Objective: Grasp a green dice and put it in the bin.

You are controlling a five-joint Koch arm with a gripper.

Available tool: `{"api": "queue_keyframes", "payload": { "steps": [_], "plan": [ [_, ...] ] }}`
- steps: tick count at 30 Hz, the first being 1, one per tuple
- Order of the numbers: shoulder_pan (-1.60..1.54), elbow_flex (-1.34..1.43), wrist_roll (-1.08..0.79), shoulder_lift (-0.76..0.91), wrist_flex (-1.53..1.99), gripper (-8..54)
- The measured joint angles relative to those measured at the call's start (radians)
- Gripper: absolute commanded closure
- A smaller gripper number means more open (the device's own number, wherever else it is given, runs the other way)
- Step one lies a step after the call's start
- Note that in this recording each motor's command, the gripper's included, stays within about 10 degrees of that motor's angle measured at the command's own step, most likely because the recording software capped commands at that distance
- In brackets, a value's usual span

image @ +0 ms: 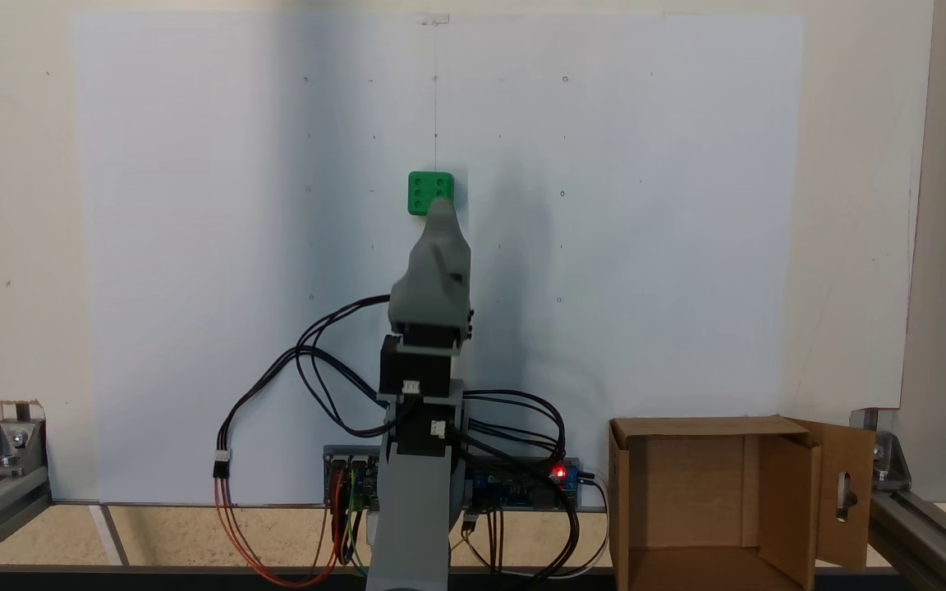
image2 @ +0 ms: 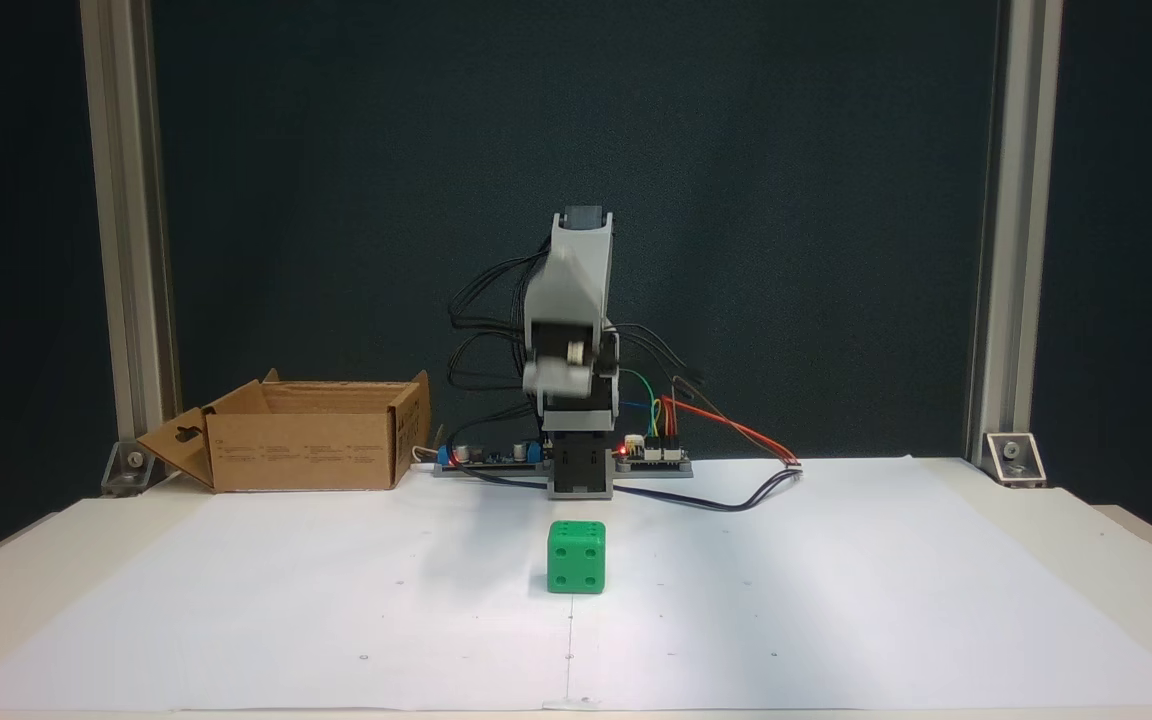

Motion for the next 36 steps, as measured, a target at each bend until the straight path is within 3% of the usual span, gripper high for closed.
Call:
{"api": "queue_keyframes", "payload": {
  "steps": [8,25,36],
  "plan": [
    [0.002,-0.442,0.0,0.0,0.551,1.9],
    [-0.02,-0.979,0.117,-0.005,1.695,2.3],
    [-0.025,-1.281,0.153,-0.316,2.385,2.3]
  ]
}}
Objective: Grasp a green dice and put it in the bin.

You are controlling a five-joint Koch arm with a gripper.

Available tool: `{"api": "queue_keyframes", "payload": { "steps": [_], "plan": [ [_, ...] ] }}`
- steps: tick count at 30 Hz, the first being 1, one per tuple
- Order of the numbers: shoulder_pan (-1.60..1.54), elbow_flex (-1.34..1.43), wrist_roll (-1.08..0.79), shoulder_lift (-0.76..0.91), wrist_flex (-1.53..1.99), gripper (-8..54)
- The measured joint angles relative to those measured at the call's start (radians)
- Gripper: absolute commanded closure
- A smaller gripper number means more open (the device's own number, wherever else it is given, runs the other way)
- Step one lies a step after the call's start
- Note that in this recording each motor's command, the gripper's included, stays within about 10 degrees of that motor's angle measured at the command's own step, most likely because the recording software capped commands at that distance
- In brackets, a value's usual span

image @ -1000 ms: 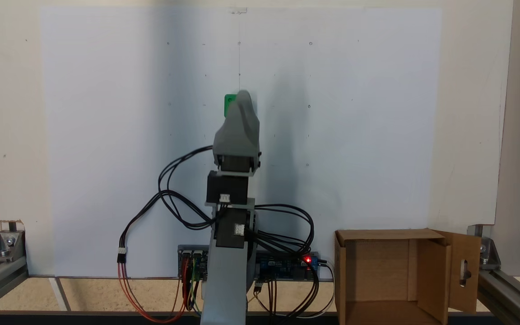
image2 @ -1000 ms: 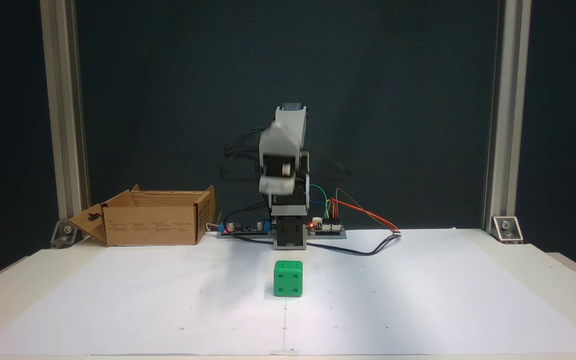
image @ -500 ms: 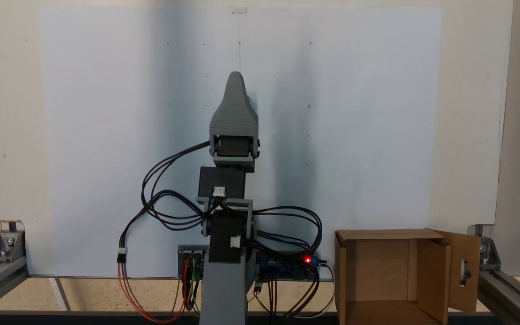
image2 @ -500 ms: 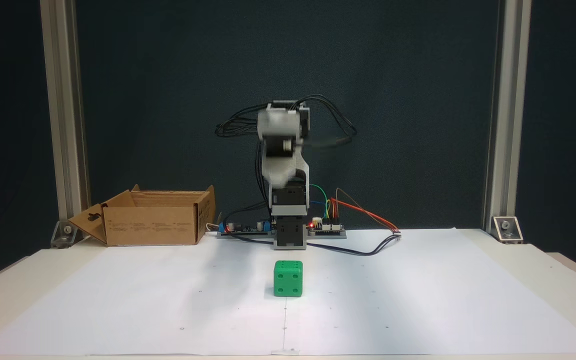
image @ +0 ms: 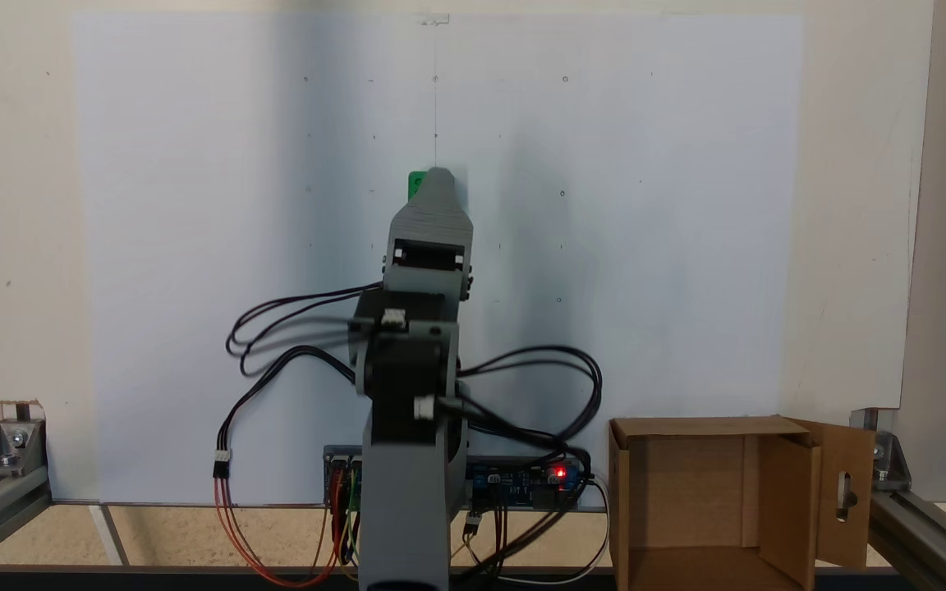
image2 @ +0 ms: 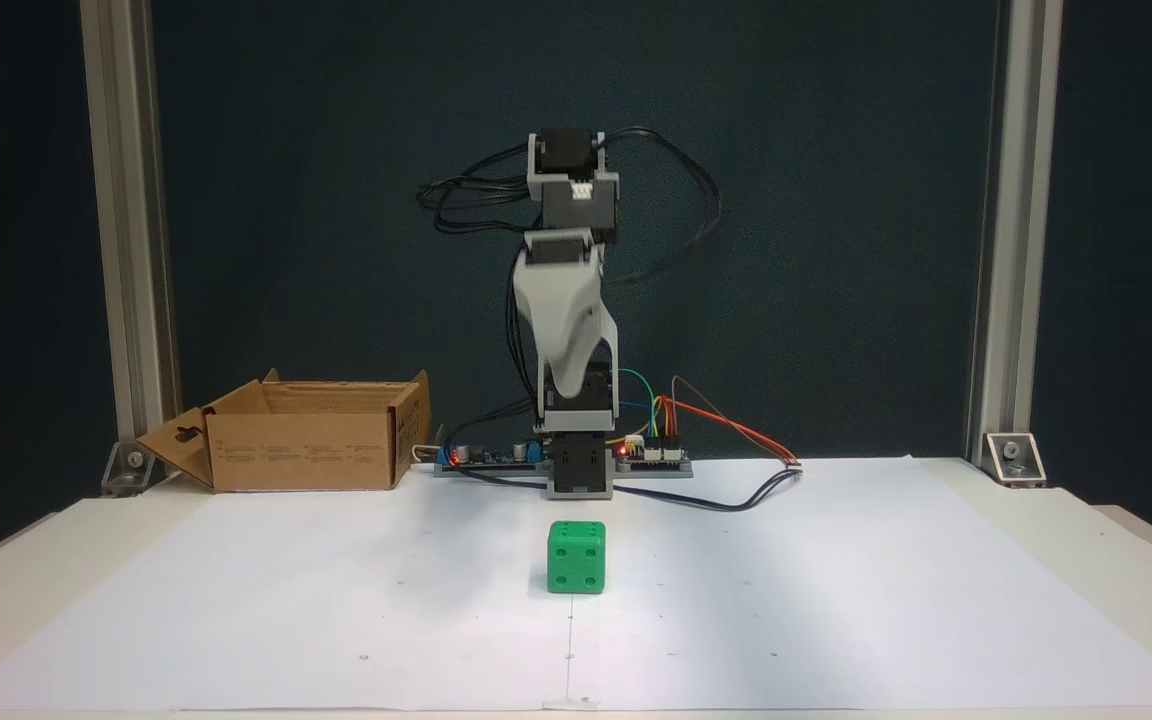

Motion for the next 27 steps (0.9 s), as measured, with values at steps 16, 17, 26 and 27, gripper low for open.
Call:
{"api": "queue_keyframes", "payload": {
  "steps": [16,17,26,27],
  "plan": [
    [0.008,-0.15,0.014,-0.322,0.114,2.2],
    [0.008,-0.15,0.014,-0.324,0.112,2.1],
    [0.011,-0.15,0.014,-0.365,0.103,1.8],
    [0.011,-0.147,0.014,-0.367,0.092,1.8]
  ]
}}
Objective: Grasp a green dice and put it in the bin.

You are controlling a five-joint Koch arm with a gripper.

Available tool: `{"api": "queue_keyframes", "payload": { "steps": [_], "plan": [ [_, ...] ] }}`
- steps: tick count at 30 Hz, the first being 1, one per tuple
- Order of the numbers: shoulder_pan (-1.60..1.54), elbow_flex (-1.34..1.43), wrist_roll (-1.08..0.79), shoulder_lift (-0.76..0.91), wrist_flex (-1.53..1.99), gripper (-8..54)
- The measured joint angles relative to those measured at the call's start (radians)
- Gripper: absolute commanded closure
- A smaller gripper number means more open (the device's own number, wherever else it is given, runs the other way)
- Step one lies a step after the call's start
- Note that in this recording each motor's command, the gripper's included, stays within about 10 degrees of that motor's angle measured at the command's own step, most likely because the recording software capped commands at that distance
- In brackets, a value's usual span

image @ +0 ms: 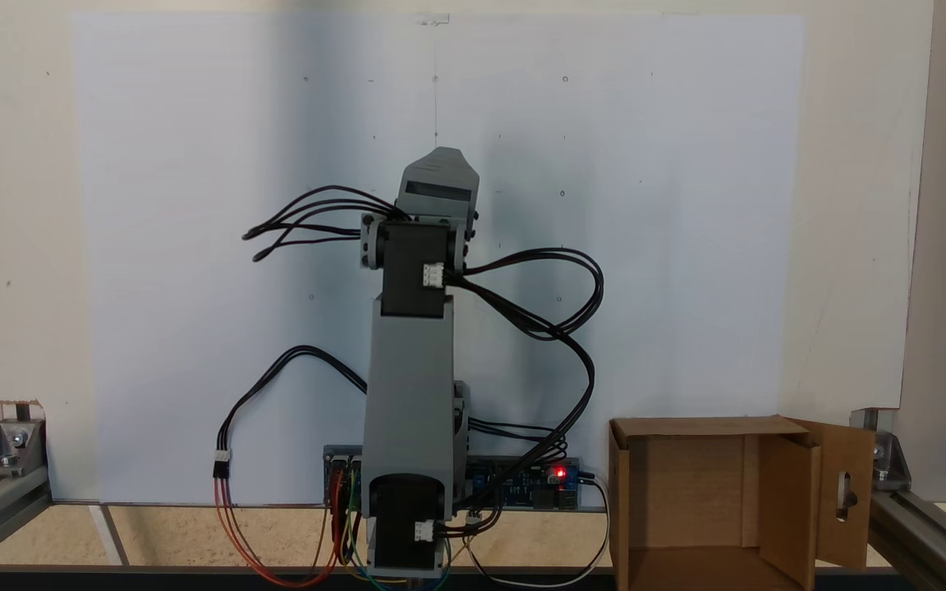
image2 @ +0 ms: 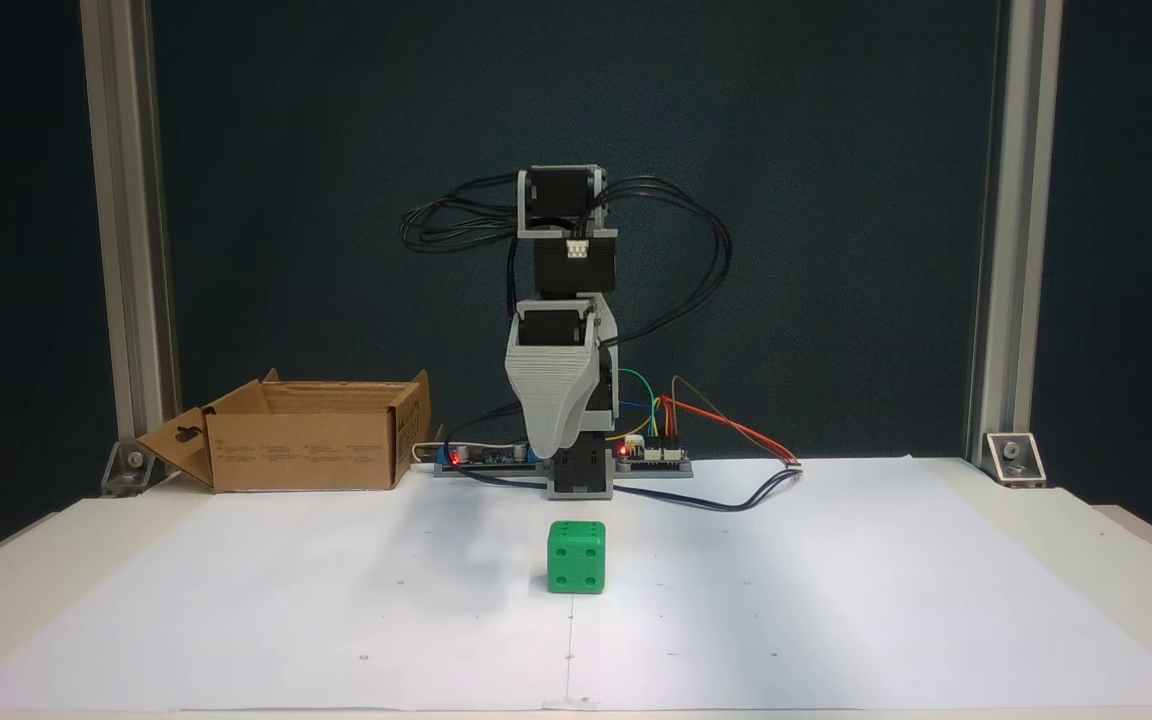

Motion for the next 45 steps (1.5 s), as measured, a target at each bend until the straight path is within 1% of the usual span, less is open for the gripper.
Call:
{"api": "queue_keyframes", "payload": {
  "steps": [8,20,32,42,45],
  "plan": [
    [-0.041,0.1,0.0,0.0,-0.115,1.8],
    [-0.072,0.114,0.0,-0.005,-0.132,2.0],
    [-0.074,0.192,0.0,-0.011,-0.199,2.0],
    [-0.074,0.247,0.0,-0.058,-0.321,2.1],
    [-0.074,0.249,0.0,-0.095,-0.341,2.1]
  ]
}}
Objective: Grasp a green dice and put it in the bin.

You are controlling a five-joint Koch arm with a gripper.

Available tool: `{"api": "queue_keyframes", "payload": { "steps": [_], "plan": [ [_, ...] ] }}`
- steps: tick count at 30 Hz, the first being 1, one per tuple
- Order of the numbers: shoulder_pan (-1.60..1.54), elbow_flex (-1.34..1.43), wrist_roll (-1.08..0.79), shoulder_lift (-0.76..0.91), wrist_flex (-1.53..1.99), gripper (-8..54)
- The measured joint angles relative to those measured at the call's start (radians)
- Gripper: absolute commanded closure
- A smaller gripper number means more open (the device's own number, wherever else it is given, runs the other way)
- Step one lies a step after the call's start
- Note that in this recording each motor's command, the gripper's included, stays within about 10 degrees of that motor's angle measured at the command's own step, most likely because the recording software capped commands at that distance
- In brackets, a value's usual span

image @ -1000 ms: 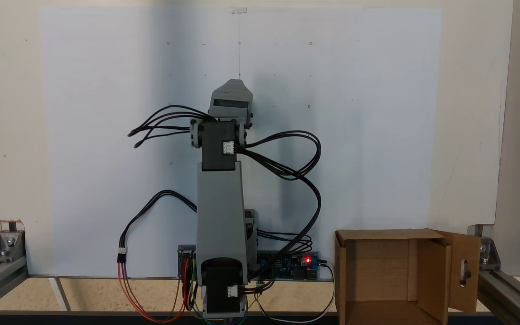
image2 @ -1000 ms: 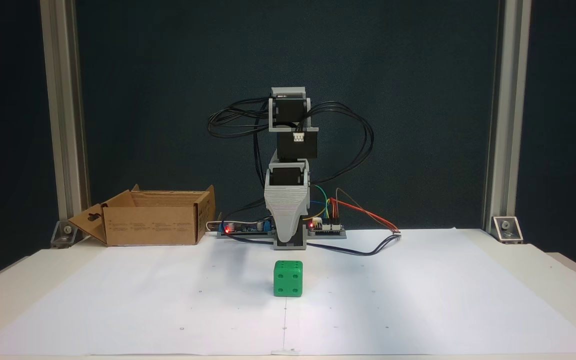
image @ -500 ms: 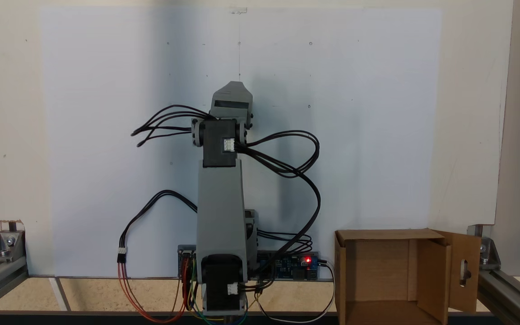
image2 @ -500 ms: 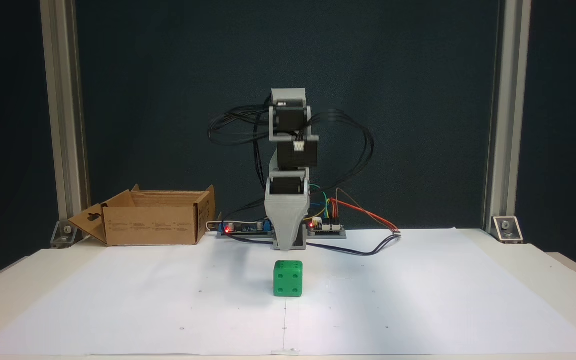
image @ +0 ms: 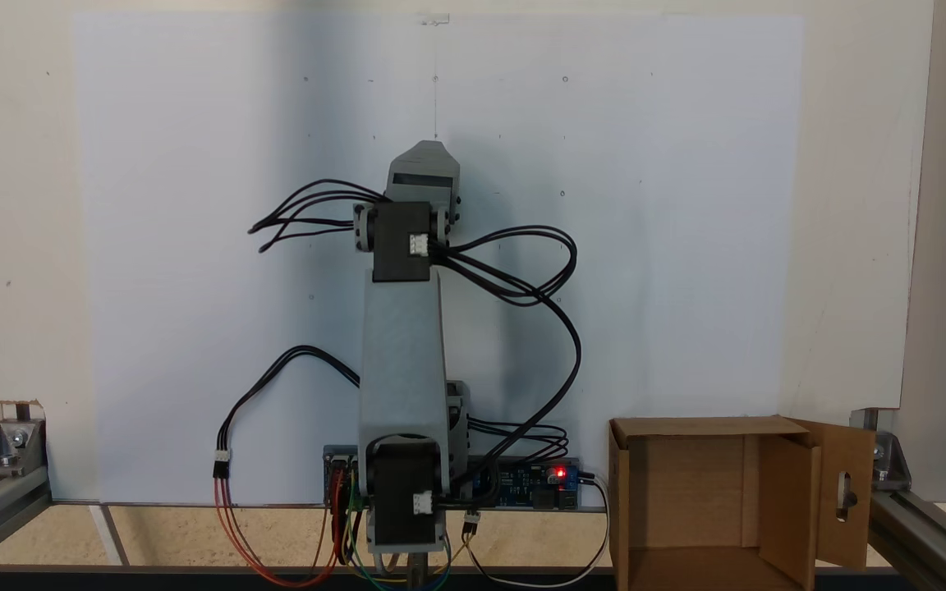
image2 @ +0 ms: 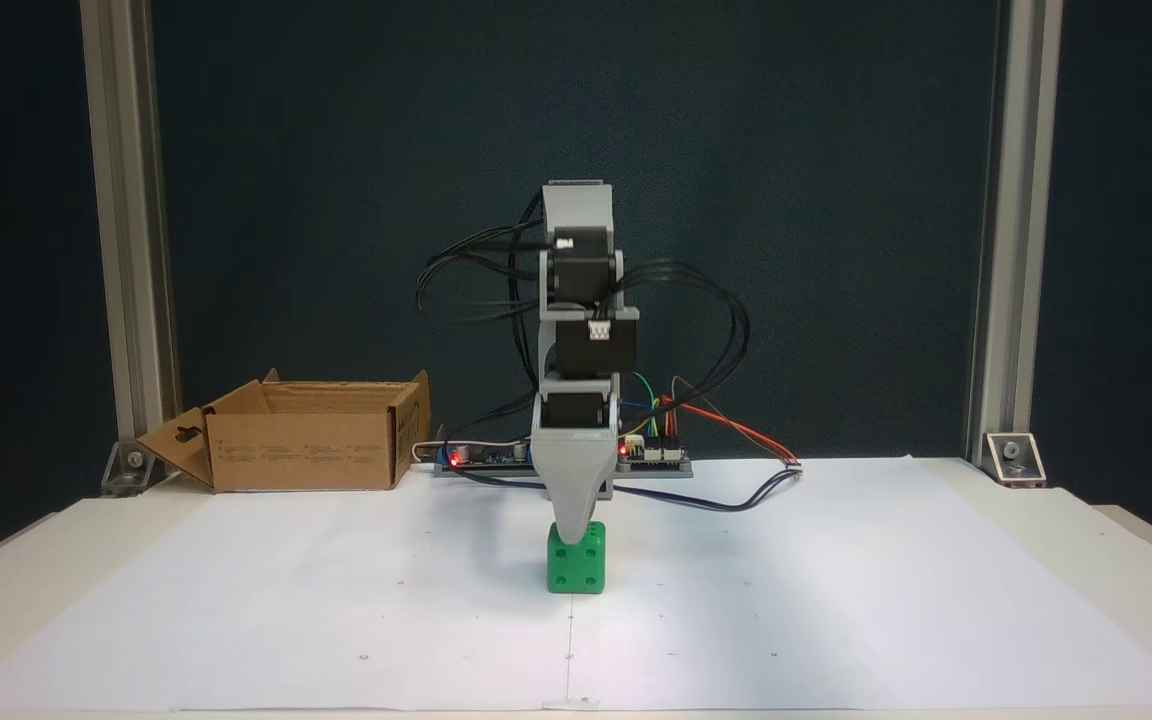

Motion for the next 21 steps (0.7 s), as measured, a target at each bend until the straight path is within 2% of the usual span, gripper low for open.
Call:
{"api": "queue_keyframes", "payload": {
  "steps": [7,13,21],
  "plan": [
    [0.0,0.015,0.0,-0.112,-0.078,2.2],
    [0.0,0.015,0.0,-0.124,-0.107,2.7],
    [0.0,0.015,0.0,-0.124,-0.107,13.0]
  ]
}}
